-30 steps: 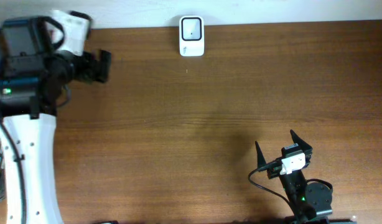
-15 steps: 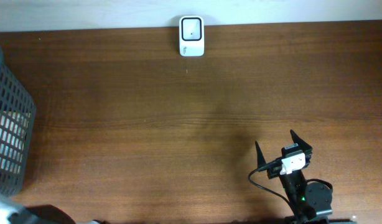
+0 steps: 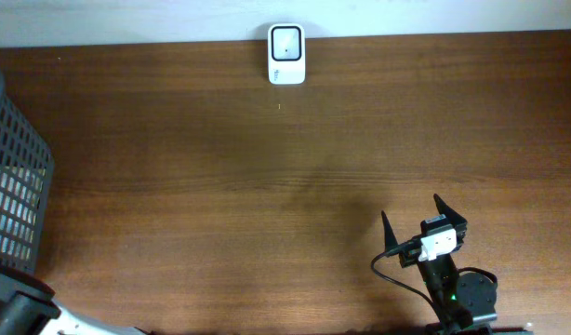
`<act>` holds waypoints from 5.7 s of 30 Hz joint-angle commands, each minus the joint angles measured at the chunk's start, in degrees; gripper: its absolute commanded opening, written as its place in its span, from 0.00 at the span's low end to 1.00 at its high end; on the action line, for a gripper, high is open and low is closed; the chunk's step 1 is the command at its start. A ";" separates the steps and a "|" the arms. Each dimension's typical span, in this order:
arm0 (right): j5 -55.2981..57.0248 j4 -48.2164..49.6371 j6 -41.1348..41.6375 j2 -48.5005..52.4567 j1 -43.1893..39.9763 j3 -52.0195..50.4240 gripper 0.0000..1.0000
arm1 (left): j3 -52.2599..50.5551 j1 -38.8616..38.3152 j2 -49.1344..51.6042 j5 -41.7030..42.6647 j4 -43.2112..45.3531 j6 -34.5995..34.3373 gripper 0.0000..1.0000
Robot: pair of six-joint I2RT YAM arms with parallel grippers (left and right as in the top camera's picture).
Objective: Scan the item barcode
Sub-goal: 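Reach the left gripper into the grey basket and grasp a white snack bag, then carry the white snack bag with the left gripper and drop it mid-table, then reach the left gripper into the basket and grasp the spaghetti package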
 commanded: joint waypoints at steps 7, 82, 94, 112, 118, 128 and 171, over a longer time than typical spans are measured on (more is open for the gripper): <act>-0.52 -0.22 0.63 -0.28 0.35 -0.35 0.98 | 0.55 0.66 8.90 4.35 0.07 7.21 0.89; -0.52 -0.22 0.63 -0.28 0.35 -0.35 0.98 | -14.73 -73.94 -5.03 19.26 10.51 -21.94 0.00; -0.52 -0.22 0.63 -0.28 0.35 -0.35 0.98 | -28.59 -86.27 -5.31 1.88 30.38 -64.46 0.99; -0.52 -0.22 0.63 -0.28 0.35 -0.35 0.98 | -28.46 -37.44 -48.54 -19.93 36.17 -13.92 0.99; -0.52 -0.22 0.63 -0.28 0.35 -0.35 0.99 | -1.33 -17.03 -29.94 -8.24 21.11 -13.92 0.97; -0.52 -0.22 0.63 -0.28 0.35 -0.35 0.98 | 15.72 -11.08 1.70 -22.12 -7.61 -13.81 0.99; -0.52 -0.22 0.63 -0.28 0.35 -0.35 0.99 | 17.68 -8.35 4.59 -1.75 -5.95 -3.61 0.00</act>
